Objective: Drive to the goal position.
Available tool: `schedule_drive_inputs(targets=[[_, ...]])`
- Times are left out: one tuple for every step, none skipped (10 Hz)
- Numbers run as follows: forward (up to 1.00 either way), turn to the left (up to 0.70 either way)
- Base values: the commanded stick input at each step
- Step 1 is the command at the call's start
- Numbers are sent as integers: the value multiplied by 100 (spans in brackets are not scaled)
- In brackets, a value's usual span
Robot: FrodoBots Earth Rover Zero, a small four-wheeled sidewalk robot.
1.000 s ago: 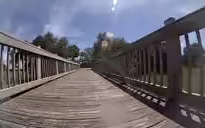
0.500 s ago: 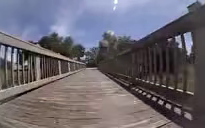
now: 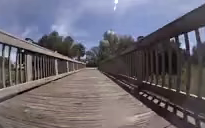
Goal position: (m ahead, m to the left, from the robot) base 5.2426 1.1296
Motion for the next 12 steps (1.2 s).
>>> schedule_drive_inputs(targets=[[70, 0], [70, 0], [70, 0], [70, 0], [70, 0], [70, 0], [70, 0], [70, 0], [70, 0], [70, 0], [70, 0], [70, 0]])
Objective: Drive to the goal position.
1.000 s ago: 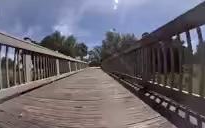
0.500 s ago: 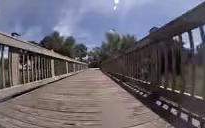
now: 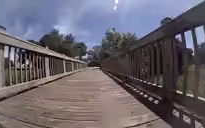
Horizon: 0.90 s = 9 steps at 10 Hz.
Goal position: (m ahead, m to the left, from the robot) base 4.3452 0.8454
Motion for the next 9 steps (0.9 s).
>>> schedule_drive_inputs(targets=[[70, 0], [70, 0], [70, 0], [70, 0], [70, 5], [70, 12], [70, 32], [70, 28], [70, 6]])
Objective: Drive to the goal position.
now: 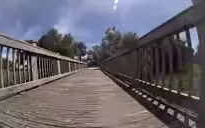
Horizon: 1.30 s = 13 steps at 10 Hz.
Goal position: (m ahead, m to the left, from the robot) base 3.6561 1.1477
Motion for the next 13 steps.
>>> schedule_drive_inputs(targets=[[70, 0], [70, 0], [70, 0], [70, 0], [70, 0], [70, 0], [70, 0], [70, 0], [70, 0], [70, 0], [70, 0], [70, 0], [70, 0]])
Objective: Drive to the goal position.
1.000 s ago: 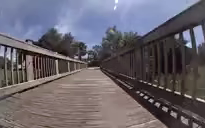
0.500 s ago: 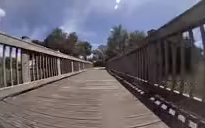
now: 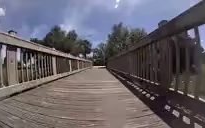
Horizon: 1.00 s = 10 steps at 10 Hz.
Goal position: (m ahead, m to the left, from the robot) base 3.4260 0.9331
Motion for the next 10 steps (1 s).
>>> schedule_drive_inputs(targets=[[70, 0], [70, 0], [70, 0], [70, 0], [70, 0], [70, 0], [70, 0], [70, 0], [70, 0], [70, 0]])
